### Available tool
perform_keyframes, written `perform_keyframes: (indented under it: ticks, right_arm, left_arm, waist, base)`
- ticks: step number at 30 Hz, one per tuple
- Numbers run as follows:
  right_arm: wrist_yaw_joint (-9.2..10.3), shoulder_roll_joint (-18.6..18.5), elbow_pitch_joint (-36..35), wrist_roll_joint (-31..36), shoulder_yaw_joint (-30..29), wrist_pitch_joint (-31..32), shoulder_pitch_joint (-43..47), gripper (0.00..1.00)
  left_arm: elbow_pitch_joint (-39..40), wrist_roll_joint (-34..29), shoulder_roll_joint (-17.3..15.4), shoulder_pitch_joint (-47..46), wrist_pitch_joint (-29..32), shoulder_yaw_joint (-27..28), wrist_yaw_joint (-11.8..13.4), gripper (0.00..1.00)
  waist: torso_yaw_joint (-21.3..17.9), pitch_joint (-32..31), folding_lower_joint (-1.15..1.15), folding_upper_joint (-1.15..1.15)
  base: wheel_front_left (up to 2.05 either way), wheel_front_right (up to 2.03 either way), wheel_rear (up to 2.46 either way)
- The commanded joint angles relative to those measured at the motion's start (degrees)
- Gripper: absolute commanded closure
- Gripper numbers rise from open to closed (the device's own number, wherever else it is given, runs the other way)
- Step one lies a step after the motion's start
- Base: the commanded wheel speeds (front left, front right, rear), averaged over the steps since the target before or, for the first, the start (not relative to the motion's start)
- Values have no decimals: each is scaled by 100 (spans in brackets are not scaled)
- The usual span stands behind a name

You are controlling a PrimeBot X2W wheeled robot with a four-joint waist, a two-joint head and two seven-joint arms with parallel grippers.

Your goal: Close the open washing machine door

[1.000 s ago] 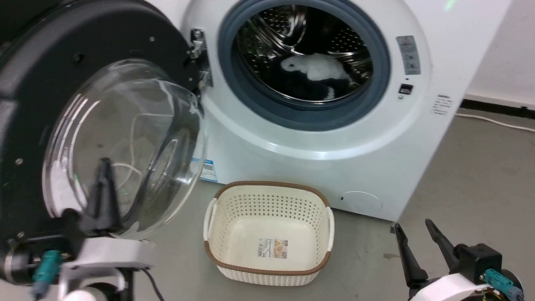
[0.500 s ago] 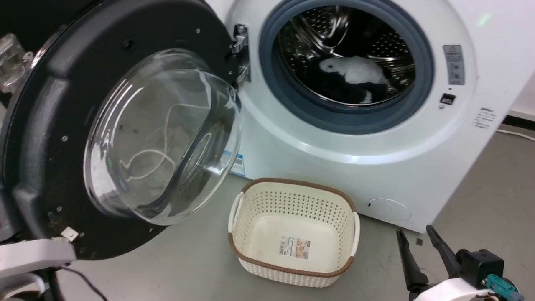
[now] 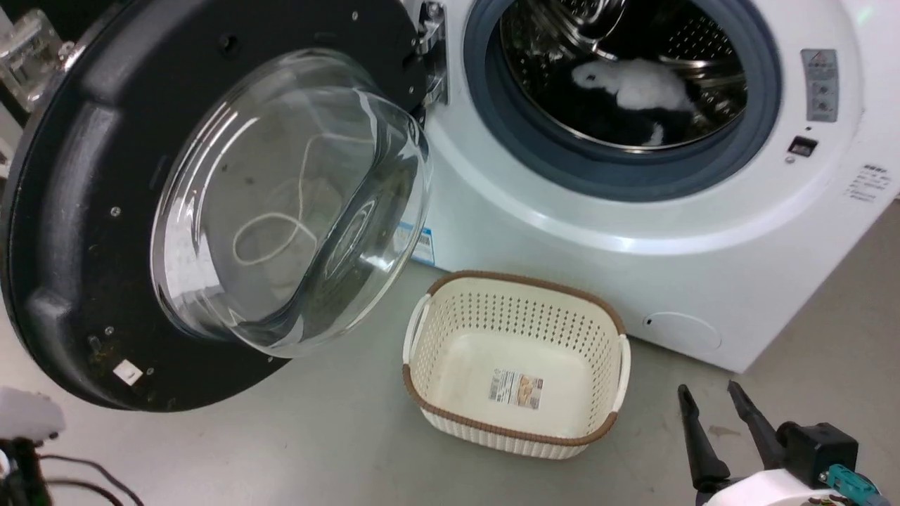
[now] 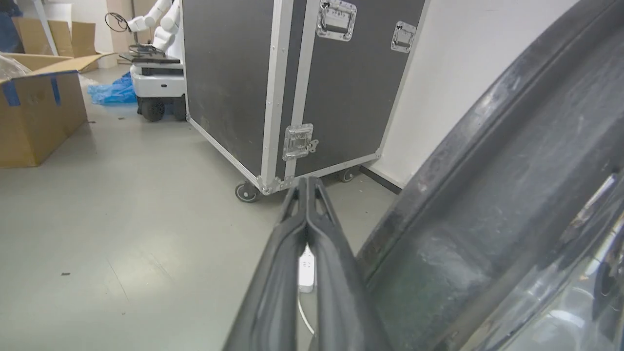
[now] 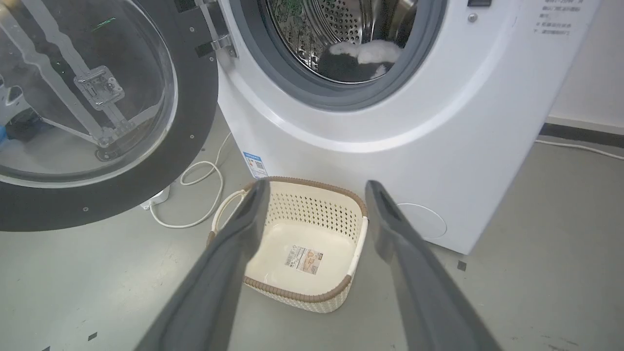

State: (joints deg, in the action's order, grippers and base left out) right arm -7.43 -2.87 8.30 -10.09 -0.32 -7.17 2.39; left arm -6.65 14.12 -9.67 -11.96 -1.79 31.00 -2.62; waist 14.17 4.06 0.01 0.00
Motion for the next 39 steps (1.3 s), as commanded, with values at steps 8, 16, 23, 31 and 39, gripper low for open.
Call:
perform_keyframes:
  ticks: [8, 16, 23, 31, 39]
  right_arm:
    - [-4, 0, -58, -6, -80, 29, -23, 0]
    - [-4, 0, -25, -117, -79, 9, -41, 0]
    - [-4, 0, 93, -262, -80, -91, -53, 0]
    - [-5, 0, 323, -475, -195, -289, -81, 0]
    - [-5, 0, 503, -632, -385, -447, -109, 0]
  left_arm:
    - [-521, 717, -480, -413, 1016, -189, -175, 100]
    - [-391, 1850, -902, -257, 2188, -995, -231, 100]
    - [82, 2982, -1113, 58, 3000, -1591, -275, 100]
    - [1143, 3910, -1133, 622, 3844, -2631, -326, 100]
    - [2153, 4326, -1116, 754, 4226, -3815, -370, 100]
  waist:
    - [191, 277, -1, 0]
    - [388, 338, -1, 0]
    - [515, 314, -1, 0]
    - [602, 193, -1, 0]
    - [483, 143, -1, 0]
  base:
    - [0, 0, 0]
    - [0, 0, 0]
    - [0, 0, 0]
    - [0, 0, 0]
    - [0, 0, 0]
